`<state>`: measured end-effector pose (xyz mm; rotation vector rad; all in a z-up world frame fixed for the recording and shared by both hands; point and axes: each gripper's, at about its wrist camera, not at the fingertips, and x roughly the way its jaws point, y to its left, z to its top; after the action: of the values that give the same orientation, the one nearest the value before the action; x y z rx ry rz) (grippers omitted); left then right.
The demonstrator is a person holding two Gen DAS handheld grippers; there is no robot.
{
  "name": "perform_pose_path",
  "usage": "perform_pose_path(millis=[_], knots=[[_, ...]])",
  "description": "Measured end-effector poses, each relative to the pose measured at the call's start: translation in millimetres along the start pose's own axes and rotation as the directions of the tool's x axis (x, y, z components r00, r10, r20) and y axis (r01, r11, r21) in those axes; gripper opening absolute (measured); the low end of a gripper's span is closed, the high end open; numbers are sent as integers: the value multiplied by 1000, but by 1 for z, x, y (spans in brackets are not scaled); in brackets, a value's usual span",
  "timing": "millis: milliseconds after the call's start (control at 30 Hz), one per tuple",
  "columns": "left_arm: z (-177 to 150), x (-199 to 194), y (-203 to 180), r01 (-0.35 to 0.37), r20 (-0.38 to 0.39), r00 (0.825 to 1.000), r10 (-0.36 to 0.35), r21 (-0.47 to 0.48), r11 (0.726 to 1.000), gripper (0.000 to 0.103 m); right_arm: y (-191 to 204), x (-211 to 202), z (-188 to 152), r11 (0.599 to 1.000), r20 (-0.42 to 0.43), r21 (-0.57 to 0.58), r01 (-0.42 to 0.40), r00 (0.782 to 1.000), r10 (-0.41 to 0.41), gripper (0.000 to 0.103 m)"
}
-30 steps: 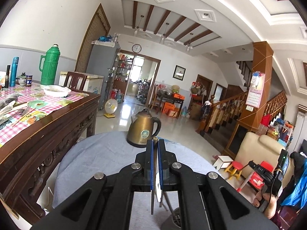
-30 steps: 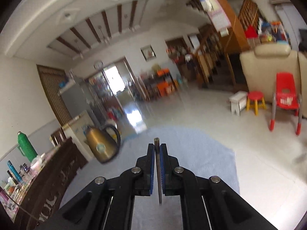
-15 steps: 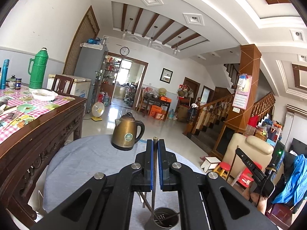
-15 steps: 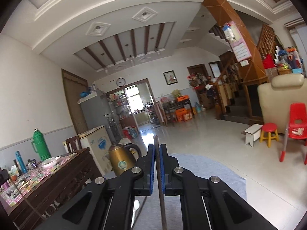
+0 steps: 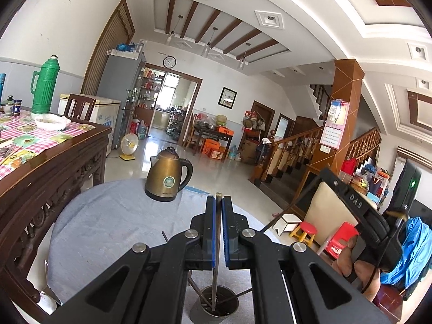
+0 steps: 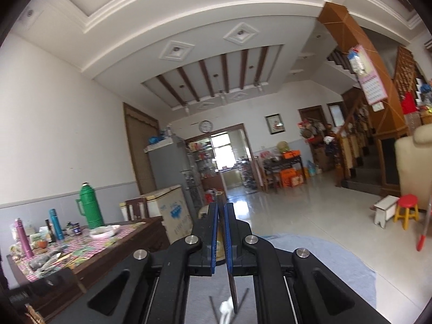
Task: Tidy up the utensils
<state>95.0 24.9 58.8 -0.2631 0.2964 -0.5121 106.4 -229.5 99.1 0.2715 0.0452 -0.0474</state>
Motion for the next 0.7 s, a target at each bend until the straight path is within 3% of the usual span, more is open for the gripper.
perform_pose_path(millis=[233, 467, 700], knots=[[-6, 4, -2, -5, -25, 1000, 5, 1, 1000, 4, 32, 5, -26, 995, -77, -55, -80, 994, 76, 6], [-14, 9, -1, -24, -56, 998, 24, -3, 1000, 4, 26, 14, -61, 995, -185, -59, -80, 980, 68, 5], [-14, 9, -2, -27, -60, 998, 26, -1, 1000, 4, 12, 13, -60, 997, -181, -43, -60, 982, 51, 5]])
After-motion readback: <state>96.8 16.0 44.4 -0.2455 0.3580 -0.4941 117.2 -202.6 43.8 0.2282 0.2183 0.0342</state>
